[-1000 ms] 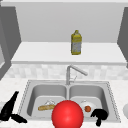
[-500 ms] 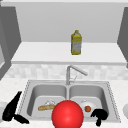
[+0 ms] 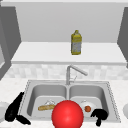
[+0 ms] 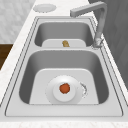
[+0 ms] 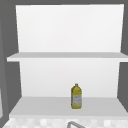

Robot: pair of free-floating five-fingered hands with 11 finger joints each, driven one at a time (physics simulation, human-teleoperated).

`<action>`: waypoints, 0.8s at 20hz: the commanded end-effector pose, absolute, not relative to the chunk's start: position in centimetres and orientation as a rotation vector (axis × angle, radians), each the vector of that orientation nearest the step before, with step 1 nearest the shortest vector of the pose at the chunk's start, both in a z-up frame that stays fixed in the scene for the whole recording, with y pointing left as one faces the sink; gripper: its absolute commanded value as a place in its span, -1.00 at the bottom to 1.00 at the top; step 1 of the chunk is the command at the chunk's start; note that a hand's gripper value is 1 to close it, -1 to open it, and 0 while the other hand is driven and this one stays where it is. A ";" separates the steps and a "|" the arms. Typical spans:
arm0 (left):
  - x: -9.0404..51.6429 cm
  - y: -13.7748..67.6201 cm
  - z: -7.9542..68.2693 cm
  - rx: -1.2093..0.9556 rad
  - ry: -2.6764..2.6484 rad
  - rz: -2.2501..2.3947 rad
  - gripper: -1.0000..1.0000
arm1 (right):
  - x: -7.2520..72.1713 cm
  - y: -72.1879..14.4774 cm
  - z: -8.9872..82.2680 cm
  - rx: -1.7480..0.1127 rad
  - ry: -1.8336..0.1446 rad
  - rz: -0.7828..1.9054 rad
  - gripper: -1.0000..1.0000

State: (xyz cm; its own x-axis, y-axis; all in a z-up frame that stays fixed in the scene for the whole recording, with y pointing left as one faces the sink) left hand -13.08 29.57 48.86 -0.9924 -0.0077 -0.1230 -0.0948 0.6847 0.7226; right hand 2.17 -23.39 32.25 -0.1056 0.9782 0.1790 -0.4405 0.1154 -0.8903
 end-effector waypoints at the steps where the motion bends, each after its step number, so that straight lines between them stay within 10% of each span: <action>1: -13.1 29.1 48.8 -0.064 2.712 1.379 -1.00 | 2.2 -23.4 32.3 -0.696 -1.039 1.377 0.00; 16: -13.1 27.1 48.4 -0.056 2.655 1.499 -1.00 | 2.2 -23.4 32.3 -0.696 -1.039 1.377 0.00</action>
State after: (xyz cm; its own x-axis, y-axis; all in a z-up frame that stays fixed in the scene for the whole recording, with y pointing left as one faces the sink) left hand -13.11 27.53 48.49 -0.9934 0.0006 -0.1148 -0.0902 0.6143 0.7839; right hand 2.17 -23.39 32.25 -0.1056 0.9782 0.1790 -0.4405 0.1154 -0.8903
